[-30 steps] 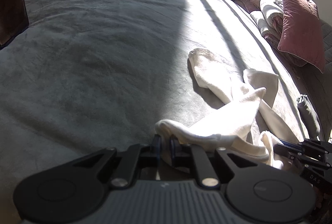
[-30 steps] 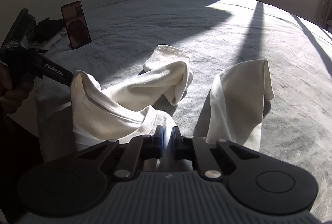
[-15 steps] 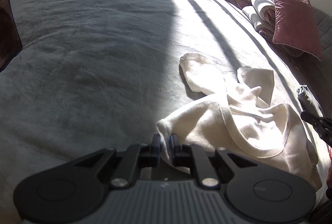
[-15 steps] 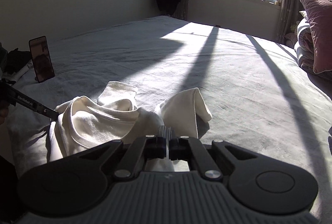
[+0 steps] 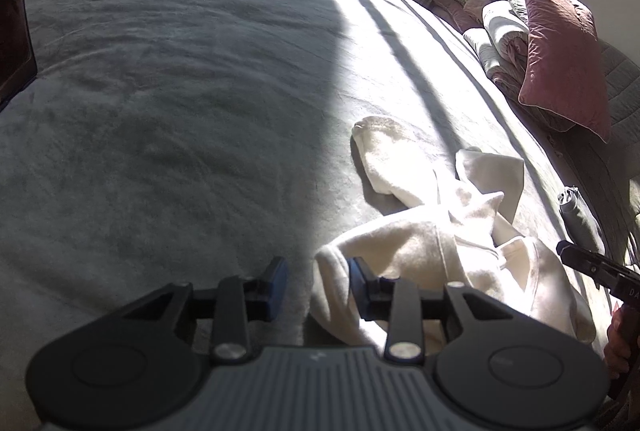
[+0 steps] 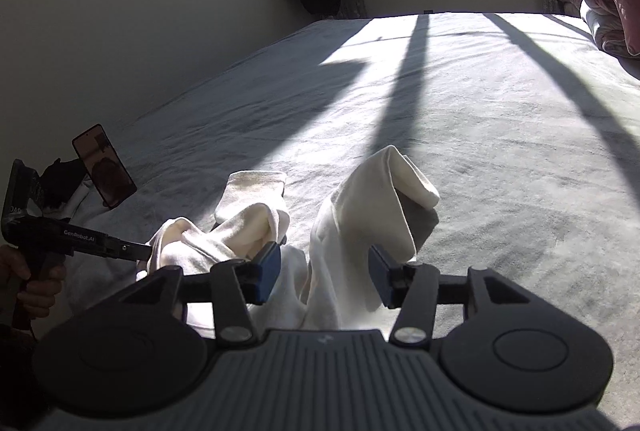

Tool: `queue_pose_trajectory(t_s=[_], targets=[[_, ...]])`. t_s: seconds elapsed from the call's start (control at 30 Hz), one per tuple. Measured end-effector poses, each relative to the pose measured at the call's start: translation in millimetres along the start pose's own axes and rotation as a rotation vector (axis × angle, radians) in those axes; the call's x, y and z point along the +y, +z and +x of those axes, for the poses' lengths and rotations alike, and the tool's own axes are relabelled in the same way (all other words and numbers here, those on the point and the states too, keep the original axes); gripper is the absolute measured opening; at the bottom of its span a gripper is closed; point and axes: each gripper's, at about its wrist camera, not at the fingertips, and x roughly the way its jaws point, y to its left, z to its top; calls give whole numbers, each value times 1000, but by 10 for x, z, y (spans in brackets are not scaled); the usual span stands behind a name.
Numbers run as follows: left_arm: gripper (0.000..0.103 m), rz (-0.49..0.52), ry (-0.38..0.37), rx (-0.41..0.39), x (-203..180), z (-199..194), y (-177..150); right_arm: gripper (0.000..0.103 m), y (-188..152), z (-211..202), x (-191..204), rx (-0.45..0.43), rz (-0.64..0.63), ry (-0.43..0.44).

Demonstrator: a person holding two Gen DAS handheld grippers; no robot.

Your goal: Fold clothes

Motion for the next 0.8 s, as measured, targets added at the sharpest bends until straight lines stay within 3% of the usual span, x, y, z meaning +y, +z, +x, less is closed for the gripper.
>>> queue_pose_trajectory(t_s=[0.13, 0.23, 0.37, 0.53, 0.57, 0.6, 0.67, 0.8], targets=[[31, 4, -11, -7, 1, 24, -33, 51, -82, 140, 21, 87, -5, 25], [20, 21, -18, -1, -25, 49, -68, 49, -141, 144, 76, 111, -16, 48], [10, -3, -14, -8, -33, 40, -83, 47, -133, 4, 72, 85, 0, 65], [9, -39, 54, 4, -83, -10, -96, 47, -17, -164, 30, 7, 29, 83], [8, -42, 76, 3, -103, -37, -102, 45, 11, -160, 28, 4, 38, 102], [8, -44, 98, 2, -123, -65, -109, 34, 38, -144, 29, 8, 47, 124], [8, -51, 129, -3, -146, -123, -122, 24, 57, -64, 49, 43, 54, 144], [8, -55, 144, -7, -95, -210, -154, 23, 32, 123, 60, 103, 58, 119]])
